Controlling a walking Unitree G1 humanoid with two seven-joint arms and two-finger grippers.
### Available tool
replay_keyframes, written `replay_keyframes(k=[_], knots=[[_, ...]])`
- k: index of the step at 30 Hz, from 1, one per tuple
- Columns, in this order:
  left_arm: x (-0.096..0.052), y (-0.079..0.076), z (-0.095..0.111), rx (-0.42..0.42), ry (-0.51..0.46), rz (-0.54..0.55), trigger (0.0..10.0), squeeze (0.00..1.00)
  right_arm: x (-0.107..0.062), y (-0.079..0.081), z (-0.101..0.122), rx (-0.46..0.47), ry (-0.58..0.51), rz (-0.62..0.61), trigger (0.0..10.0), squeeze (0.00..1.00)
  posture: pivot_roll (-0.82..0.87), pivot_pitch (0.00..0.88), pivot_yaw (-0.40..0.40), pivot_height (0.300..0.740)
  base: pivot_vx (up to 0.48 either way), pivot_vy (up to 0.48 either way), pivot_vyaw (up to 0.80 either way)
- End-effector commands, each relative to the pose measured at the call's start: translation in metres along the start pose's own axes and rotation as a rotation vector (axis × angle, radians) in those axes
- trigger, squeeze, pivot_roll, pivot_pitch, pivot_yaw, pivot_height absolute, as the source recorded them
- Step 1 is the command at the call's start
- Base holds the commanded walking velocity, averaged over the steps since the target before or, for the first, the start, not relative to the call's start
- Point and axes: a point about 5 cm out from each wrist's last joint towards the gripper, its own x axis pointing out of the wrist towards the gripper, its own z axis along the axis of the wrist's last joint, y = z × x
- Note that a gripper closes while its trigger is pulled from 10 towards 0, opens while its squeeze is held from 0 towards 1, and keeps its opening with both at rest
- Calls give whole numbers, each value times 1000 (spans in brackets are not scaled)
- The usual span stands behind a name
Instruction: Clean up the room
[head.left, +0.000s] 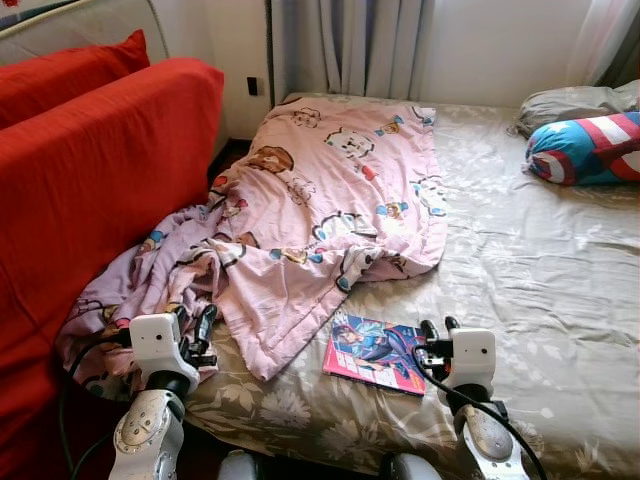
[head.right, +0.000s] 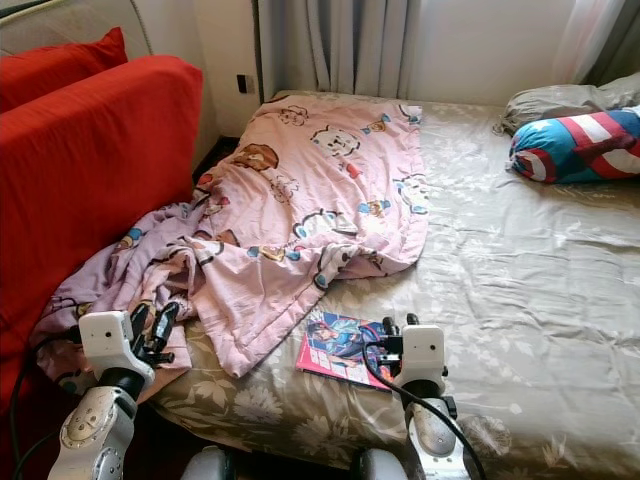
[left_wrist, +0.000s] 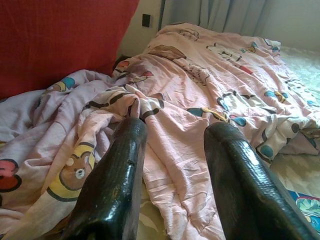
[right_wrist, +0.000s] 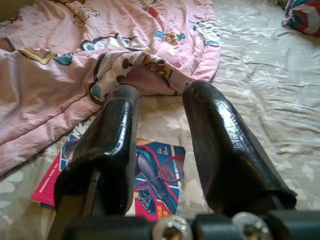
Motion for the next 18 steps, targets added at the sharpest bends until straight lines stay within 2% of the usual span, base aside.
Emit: replay_keyframes(k=[1, 6, 18], knots=[[2, 0, 3, 4, -5, -6, 10000, 0, 0, 0, -4, -3, 22, 3, 10000, 0, 28, 32, -10, 640, 0, 0, 0], [3, -1, 4, 5, -6, -10, 10000, 0, 1, 2, -4, -9, 23, 14, 10000, 0, 28, 31, -7, 620, 0, 0, 0], [0, 0, 3, 6, -1, -7, 10000, 0, 0, 2, -6, -5, 29, 13, 10000, 0, 30, 45, -4, 620, 0, 0, 0]])
